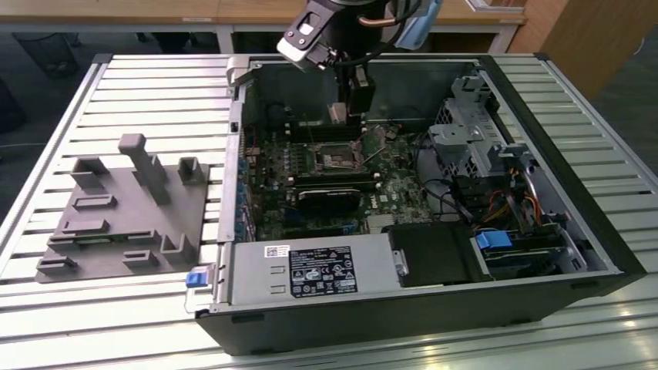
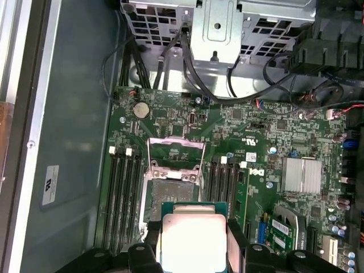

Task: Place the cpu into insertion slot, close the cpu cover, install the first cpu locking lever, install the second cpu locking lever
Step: 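Place the cpu into insertion slot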

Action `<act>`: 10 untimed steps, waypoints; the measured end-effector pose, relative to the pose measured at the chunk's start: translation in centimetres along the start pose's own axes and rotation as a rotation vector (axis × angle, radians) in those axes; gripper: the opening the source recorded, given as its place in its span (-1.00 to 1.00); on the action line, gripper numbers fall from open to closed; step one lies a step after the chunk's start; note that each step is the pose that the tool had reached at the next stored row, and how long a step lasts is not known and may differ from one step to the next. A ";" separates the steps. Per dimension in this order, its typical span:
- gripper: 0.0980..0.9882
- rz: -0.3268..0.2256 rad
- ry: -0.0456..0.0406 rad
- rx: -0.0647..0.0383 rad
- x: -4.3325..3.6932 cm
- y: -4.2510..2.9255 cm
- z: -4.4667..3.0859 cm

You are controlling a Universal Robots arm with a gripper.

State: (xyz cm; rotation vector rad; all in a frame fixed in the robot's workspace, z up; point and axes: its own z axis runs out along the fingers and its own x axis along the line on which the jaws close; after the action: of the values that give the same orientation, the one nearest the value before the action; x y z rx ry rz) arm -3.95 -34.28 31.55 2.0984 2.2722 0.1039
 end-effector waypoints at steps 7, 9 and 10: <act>0.00 0.009 -0.0020 0.000 0.00 -0.04 0.39; 0.00 0.010 -0.0049 0.000 -0.01 -0.05 0.51; 0.00 0.010 -0.0060 0.000 -0.01 -0.06 0.57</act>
State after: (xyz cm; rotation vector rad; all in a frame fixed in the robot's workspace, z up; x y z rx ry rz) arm -3.96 -34.29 30.97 2.1079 2.2585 0.0976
